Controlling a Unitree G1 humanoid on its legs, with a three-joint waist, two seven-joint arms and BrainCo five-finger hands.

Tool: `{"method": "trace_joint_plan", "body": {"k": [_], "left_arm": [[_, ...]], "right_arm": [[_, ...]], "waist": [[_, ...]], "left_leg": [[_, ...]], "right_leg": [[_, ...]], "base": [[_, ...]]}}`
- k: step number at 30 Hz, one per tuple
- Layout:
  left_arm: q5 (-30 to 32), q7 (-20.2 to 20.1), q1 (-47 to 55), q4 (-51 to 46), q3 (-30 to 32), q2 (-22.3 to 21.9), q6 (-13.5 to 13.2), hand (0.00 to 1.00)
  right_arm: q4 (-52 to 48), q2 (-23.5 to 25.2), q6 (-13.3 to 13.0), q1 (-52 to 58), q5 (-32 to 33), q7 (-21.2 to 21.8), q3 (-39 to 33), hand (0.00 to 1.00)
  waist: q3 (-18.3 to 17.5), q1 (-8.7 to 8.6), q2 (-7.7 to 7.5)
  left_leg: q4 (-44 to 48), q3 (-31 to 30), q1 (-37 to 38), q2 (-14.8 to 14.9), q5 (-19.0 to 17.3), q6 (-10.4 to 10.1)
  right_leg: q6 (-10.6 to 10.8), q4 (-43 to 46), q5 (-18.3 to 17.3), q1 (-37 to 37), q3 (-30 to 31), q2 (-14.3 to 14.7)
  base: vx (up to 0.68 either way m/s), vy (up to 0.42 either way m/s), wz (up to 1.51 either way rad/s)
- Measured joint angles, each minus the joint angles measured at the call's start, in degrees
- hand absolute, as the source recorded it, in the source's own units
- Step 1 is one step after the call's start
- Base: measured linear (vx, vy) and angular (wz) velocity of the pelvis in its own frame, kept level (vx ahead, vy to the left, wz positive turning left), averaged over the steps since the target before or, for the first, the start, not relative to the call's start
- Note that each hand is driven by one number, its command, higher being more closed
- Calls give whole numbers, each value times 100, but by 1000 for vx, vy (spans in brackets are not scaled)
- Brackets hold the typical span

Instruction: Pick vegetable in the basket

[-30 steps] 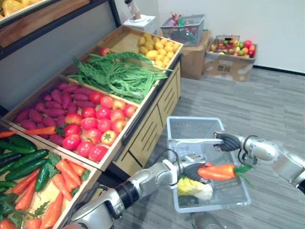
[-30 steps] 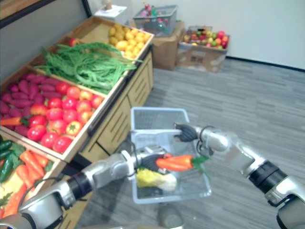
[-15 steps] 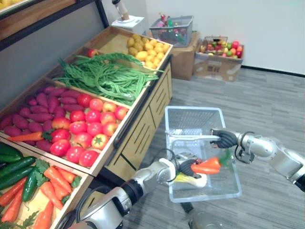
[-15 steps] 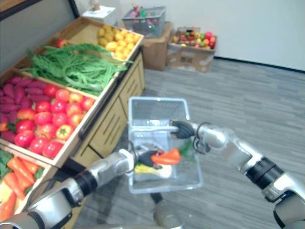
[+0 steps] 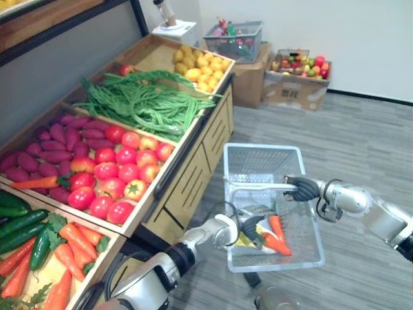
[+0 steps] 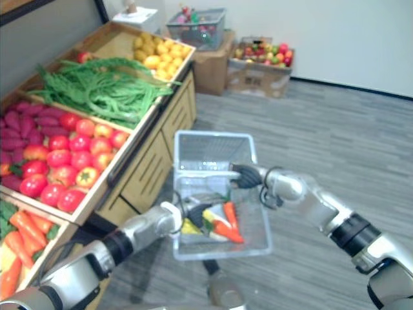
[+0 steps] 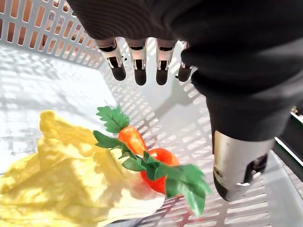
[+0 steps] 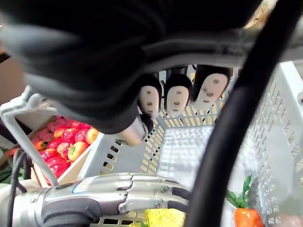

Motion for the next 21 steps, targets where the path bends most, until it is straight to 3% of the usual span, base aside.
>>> {"method": "trace_joint_plan", "body": {"k": [3, 6, 8, 14, 17, 19, 21], "left_arm": [[-3, 1, -101, -80, -1, -2, 26, 0], [-72, 1, -106, -915, -80, 198, 55, 0], [-406, -12, -108, -1880, -96, 373, 36, 0], [-1376, -80, 210, -3829, -91, 1018, -254, 0], [-1720, -94, 802, -4670, 263, 1638, -370, 0], [-1844, -66, 1363, -5085, 811, 2022, -369, 0], [-1863, 58, 2015, -5433, 1770, 2221, -370, 0]], "right_arm": [[40, 165, 53, 341, -13, 0, -380, 100], [358, 673, 59, 908, -24, -27, -1164, 100], [694, 1218, 69, 1299, -200, -78, -1893, 100], [1655, 2315, 78, 2016, -1043, -547, -3123, 100], [2346, 2863, 201, 2374, -1246, -937, -3947, 100], [2947, 3245, 256, 2598, -1271, -1234, -4623, 100], [3716, 3594, 280, 2828, -1271, -1594, -5320, 100]], "waist": [[14, 46, -24], [17, 173, -30], [17, 307, -29], [19, 547, -36], [11, 623, -29], [9, 628, -33], [-13, 714, -55]], "left_leg": [[96, -140, -120, 62, 5, 82], [86, -463, -240, 68, 14, 104], [68, -789, -393, 46, 38, 143], [-269, -1695, -580, -268, 191, 385], [-552, -2242, -818, -579, 362, 569], [-817, -2679, -933, -800, 555, 656], [-1141, -3176, -1009, -1006, 781, 697]], "right_leg": [[-25, -19, 34, 13, -201, -100], [-25, -19, 33, 106, -518, -229], [-24, 31, 33, 140, -824, -350], [9, 56, -62, 486, -1581, -774], [55, 5, -124, 546, -2009, -1081], [55, -167, -124, 709, -2374, -1267], [55, -348, -127, 939, -2796, -1384]], "base": [[-7, -12, 39], [-6, -5, 56], [-30, 2, 67], [-81, 50, 84], [-63, 47, 92], [-32, 26, 109], [-22, 3, 113]]}}
